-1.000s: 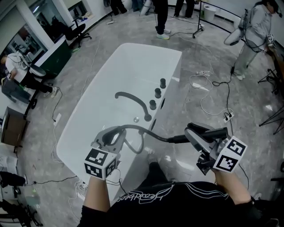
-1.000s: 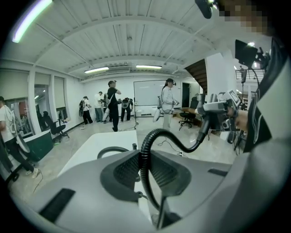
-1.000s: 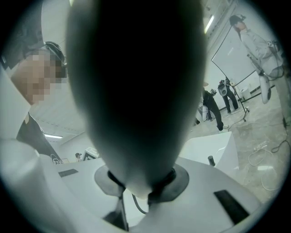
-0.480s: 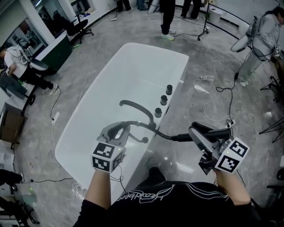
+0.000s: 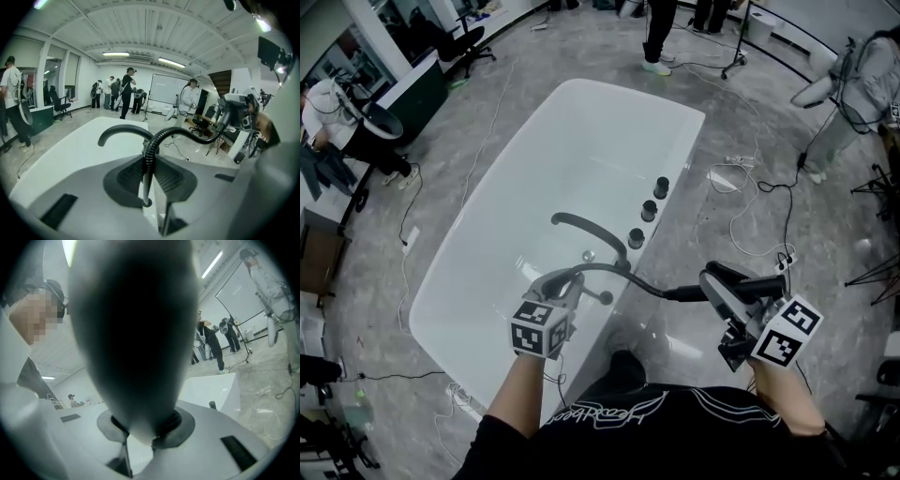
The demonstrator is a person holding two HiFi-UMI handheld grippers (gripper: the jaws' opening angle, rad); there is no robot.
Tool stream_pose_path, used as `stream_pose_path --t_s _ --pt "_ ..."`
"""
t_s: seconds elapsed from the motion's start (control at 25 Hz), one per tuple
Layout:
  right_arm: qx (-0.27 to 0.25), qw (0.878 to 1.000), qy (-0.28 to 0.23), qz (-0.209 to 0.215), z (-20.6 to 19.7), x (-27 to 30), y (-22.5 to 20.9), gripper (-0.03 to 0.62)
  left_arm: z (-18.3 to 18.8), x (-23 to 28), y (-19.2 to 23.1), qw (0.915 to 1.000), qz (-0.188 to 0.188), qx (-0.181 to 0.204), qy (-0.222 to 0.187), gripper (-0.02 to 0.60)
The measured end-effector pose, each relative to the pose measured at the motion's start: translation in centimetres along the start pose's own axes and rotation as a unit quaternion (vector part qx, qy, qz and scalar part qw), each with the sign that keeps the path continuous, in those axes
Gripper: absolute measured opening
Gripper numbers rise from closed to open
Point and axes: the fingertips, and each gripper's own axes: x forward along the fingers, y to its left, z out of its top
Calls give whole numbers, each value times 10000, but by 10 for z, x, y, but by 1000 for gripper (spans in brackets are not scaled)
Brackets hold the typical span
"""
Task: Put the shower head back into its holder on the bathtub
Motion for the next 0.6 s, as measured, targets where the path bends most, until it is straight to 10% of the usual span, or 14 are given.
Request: stream_pose_path --t_s 0.6 --pt "250 9993 288 -20 -30 5 2 92 -107 62 -19 9935 -484 -216 1008 63"
